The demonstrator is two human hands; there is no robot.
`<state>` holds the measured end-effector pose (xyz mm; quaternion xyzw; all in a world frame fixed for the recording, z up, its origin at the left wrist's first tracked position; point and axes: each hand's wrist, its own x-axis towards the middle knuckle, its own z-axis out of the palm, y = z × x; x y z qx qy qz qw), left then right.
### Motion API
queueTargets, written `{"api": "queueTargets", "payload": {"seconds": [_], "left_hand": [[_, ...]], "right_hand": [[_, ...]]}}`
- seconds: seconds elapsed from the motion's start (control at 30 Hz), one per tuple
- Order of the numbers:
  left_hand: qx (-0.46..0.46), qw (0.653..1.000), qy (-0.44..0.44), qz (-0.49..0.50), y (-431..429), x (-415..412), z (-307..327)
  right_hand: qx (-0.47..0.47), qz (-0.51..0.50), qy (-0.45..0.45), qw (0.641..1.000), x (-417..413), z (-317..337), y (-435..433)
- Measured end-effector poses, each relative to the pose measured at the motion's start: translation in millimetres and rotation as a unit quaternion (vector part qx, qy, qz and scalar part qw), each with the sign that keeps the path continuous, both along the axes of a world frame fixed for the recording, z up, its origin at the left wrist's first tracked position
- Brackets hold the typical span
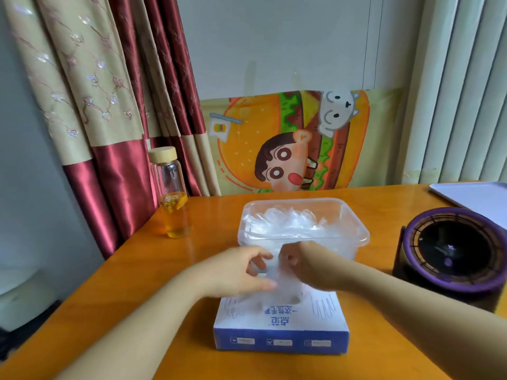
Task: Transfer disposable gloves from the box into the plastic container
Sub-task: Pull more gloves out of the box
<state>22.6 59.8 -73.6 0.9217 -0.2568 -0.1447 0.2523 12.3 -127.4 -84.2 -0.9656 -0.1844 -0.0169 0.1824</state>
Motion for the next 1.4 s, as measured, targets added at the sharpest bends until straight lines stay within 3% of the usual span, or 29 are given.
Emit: {"api": "queueTargets", "payload": {"seconds": [0.1,0.2,0.33,0.43,0.5,0.6,0.73,0.8,0.93,1.0,1.13,1.27,1.4], "left_hand": [[0.069,0.996,-0.028,-0.046,-8,-8,-11],[0.039,0.997,-0.034,-0.050,-6,-8,-5],[-0.102,0.994,0.008,-0.029,3,-2,18],[-0.239,0.965,0.103,-0.001,7,2,32],[-0.285,0.949,0.134,-0.014,7,3,42],[-0.255,0.962,0.098,-0.019,-6,-2,53],[-0.154,0.983,-0.089,0.037,-32,-3,48],[-0.181,0.971,-0.136,0.075,-36,4,44],[-0.278,0.949,-0.088,0.118,-36,15,47],[-0.273,0.951,-0.076,0.122,-35,20,51],[-0.234,0.964,-0.078,0.103,-38,30,62],[-0.223,0.971,-0.071,0.057,-44,36,77],[-0.213,0.976,-0.048,0.018,-43,46,83]], "right_hand": [[0.153,-0.009,-0.041,0.987,-4,20,-2],[0.228,-0.022,-0.095,0.969,-6,43,-8],[0.226,-0.050,-0.089,0.969,0,57,-17],[0.189,-0.068,-0.066,0.977,2,60,-23],[0.168,-0.062,-0.054,0.982,0,63,-24],[0.161,-0.048,-0.036,0.985,-2,68,-25],[0.231,-0.020,0.016,0.973,-4,77,-24],[0.307,-0.019,0.037,0.951,-4,79,-26],[0.390,-0.056,-0.009,0.919,-4,75,-34],[0.378,-0.026,-0.041,0.924,-8,76,-34],[0.262,0.034,-0.109,0.958,-15,89,-32],[0.156,0.035,-0.104,0.982,1,96,-30],[0.176,0.013,-0.053,0.983,22,103,-44]]}}
